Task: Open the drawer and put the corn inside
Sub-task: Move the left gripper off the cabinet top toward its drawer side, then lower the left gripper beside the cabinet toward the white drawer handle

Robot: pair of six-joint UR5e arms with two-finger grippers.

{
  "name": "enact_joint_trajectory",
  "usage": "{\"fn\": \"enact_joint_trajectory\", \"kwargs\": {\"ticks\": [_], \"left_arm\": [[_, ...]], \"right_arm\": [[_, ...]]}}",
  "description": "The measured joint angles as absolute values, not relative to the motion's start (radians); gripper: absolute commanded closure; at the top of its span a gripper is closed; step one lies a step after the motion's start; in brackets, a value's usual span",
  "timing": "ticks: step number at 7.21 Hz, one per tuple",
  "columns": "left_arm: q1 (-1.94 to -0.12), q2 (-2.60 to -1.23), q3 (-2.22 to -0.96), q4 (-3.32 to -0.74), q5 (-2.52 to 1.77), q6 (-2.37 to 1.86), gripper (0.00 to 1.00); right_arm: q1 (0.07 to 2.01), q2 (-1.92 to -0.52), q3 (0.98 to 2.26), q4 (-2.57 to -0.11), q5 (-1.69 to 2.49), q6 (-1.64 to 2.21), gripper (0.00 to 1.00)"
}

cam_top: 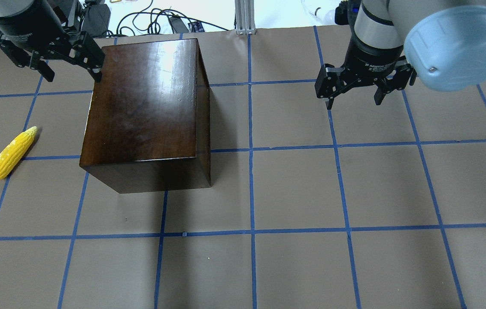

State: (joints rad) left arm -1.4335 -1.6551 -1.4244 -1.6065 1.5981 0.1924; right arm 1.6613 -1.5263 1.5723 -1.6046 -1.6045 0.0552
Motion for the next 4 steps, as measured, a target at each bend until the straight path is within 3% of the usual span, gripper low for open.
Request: {"fn": "enact_joint_trajectory", "kwargs": {"ticks": [4], "left_arm": [[-1.279,-1.773,-1.422,-1.563,1.57,0.336,0.0]], "right_arm": [[1.661,-1.526,1.572,-1.605,-1.605,0.055,0.0]]}}
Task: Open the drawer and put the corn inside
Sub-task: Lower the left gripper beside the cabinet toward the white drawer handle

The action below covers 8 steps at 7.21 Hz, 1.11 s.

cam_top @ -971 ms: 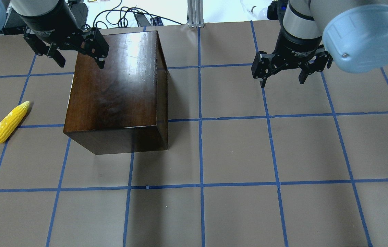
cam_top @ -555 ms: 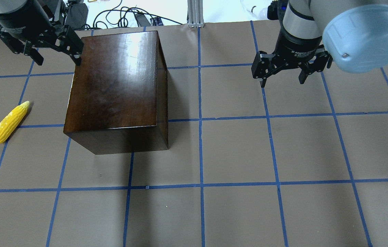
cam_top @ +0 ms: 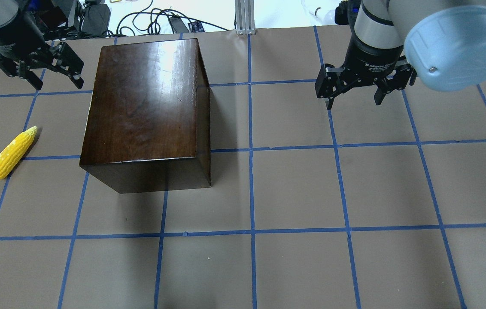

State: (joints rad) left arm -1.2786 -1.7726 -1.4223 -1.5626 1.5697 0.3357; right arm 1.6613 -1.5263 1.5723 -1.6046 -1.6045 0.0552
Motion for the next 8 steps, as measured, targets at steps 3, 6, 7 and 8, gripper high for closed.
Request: {"fn": "enact_joint_trajectory", "kwargs": {"ticks": [3,6,7,8], "left_arm": [[-1.21,-1.855,-1.427,-1.516,1.568,0.448,0.0],[-1.177,-1.911,-1.429,-1.506,1.564,0.517,0.0],[-1.171,-1.922,-1.43,-1.504,1.561,0.53,0.0],[-1.167,-1.93,-1.431,-1.504,1.542,0.55,0.0]], "right_arm": [[1.661,-1.526,1.572,-1.605,-1.605,0.055,0.0],[1.661,-1.526,1.572,-1.605,-1.605,0.055,0.0],[1.661,-1.526,1.572,-1.605,-1.605,0.055,0.0],[1.661,-1.526,1.572,-1.605,-1.605,0.055,0.0]]}}
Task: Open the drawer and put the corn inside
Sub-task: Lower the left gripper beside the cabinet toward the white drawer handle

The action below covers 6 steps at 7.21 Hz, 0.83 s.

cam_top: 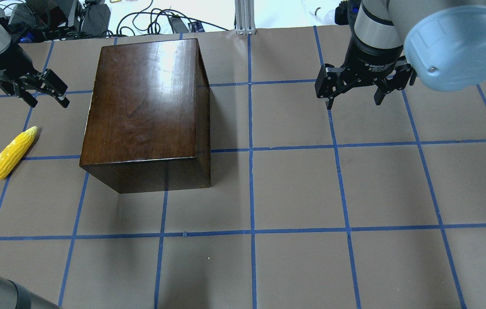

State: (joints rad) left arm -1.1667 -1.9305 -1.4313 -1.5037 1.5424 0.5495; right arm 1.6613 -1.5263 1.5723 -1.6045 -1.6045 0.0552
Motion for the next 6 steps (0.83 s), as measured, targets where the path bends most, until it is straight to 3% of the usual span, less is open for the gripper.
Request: {"fn": "enact_joint_trajectory", "kwargs": {"ticks": [6], "left_arm": [[-1.095,-1.929,-1.535,-1.446,1.384,0.6,0.0]], "right_arm": [[1.661,-1.526,1.572,-1.605,-1.605,0.055,0.0]]}}
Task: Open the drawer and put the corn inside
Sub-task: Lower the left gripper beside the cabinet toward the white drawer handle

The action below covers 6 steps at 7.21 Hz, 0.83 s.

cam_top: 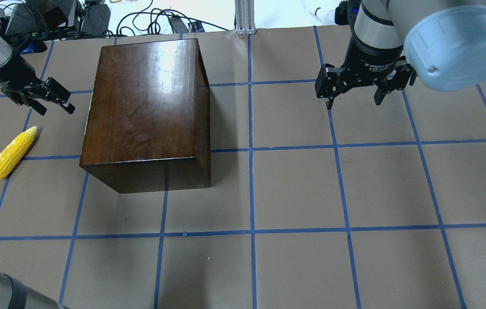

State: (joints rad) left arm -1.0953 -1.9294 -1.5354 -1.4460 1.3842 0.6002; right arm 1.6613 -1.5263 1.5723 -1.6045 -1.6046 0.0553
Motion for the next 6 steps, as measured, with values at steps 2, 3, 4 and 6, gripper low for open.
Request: {"fn": "enact_joint_trajectory", "kwargs": {"ticks": [2,3,4,6], "left_arm": [[-1.099,-1.926,-1.563,-1.418,1.366,0.55,0.0],[-1.101,-1.925,-1.585,-1.387,1.363,0.542,0.0],[-1.103,-1.923,-1.606,-1.354,1.362,0.539,0.0],[-1.104,-1.912,-1.619,-1.33,1.343,0.529,0.0]], "right_arm": [[1.661,-1.526,1.572,-1.605,-1.605,0.055,0.0],[1.661,-1.526,1.572,-1.605,-1.605,0.055,0.0],[1.661,-1.526,1.572,-1.605,-1.605,0.055,0.0],[1.661,-1.526,1.572,-1.605,-1.605,0.055,0.0]]}}
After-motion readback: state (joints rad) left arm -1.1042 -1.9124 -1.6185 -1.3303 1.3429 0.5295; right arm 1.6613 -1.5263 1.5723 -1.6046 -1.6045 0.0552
